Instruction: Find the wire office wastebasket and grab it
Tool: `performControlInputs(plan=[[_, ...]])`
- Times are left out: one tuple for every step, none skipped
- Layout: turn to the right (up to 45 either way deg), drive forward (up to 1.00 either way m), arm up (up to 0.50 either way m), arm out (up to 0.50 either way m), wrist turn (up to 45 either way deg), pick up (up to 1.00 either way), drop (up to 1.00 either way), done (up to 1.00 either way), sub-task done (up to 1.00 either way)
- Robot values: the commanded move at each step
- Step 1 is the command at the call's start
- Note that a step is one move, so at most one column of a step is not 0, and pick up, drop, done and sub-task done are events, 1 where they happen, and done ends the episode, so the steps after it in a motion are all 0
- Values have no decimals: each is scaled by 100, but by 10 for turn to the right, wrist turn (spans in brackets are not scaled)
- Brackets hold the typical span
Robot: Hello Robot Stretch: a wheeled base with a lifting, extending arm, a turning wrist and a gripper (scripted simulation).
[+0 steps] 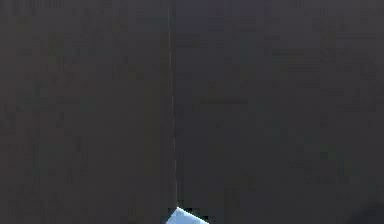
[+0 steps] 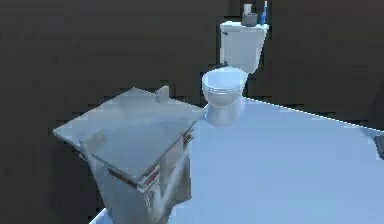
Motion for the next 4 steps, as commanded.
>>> performControlInputs(plan=[[-450,0,0,0,0,0,0,0,0],[-450,0,0,0,0,0,0,0,0],[-450,0,0,0,0,0,0,0,0],[-60,0,0,0,0,0,0,0,0]])
